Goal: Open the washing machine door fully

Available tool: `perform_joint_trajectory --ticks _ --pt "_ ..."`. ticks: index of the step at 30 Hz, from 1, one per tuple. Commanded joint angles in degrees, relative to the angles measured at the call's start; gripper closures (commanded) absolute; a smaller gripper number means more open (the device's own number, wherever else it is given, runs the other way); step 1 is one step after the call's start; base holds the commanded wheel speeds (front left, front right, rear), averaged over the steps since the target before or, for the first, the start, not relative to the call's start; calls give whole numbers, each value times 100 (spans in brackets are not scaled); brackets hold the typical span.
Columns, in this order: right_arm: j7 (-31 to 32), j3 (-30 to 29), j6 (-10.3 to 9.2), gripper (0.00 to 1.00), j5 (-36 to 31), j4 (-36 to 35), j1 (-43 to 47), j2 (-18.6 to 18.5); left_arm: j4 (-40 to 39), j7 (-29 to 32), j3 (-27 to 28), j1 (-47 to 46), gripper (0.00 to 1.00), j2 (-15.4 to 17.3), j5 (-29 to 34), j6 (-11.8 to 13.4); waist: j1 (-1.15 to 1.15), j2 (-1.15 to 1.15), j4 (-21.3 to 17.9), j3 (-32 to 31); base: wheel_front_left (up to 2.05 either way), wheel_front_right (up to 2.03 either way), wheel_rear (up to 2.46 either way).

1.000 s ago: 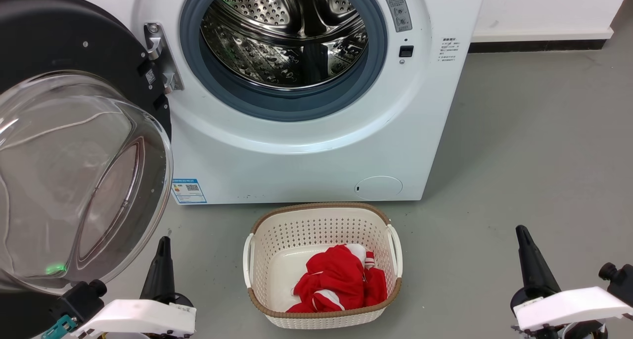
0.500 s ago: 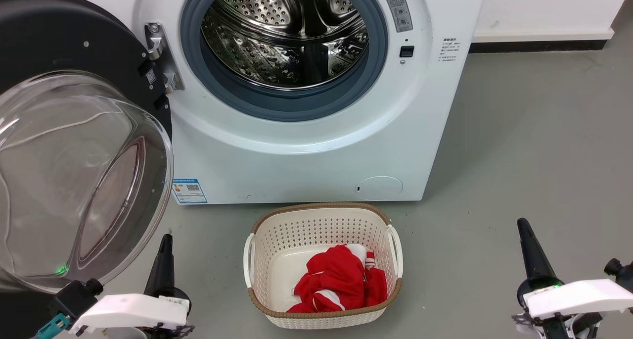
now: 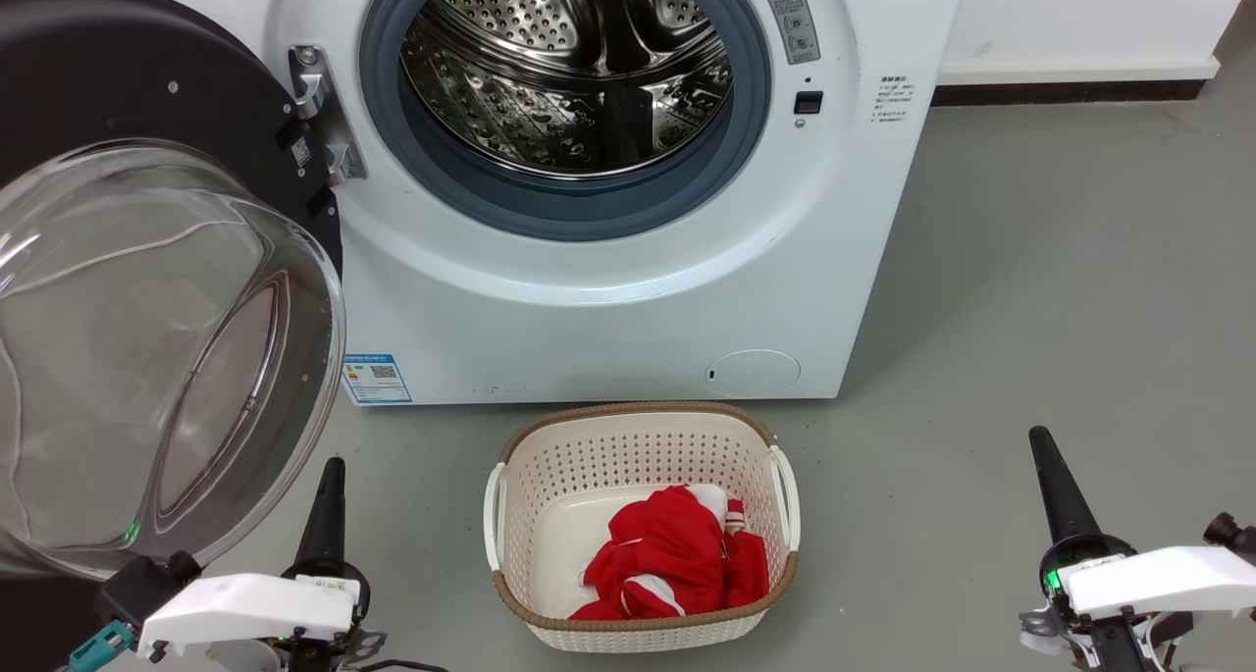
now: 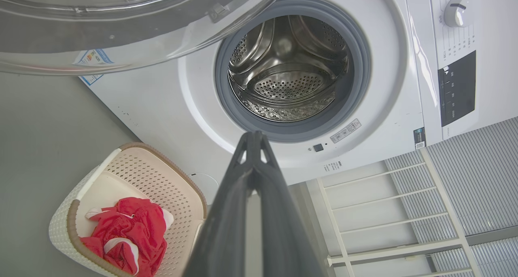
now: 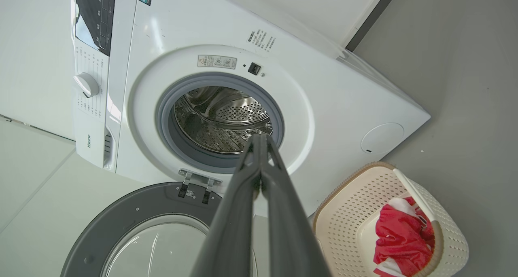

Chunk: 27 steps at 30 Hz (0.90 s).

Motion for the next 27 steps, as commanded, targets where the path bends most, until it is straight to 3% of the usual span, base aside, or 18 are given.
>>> perform_joint_trajectory --ticks 1,27 --pt "41 -21 -1 100 219 0 -113 -37 -4 52 13 -152 100 14 -207 -43 0 0 1 0 0 0 0" --pt "316 -126 -1 100 1557 202 -293 -18 214 383 72 -327 100 15 -1581 -108 0 0 15 -6 0 0 0"
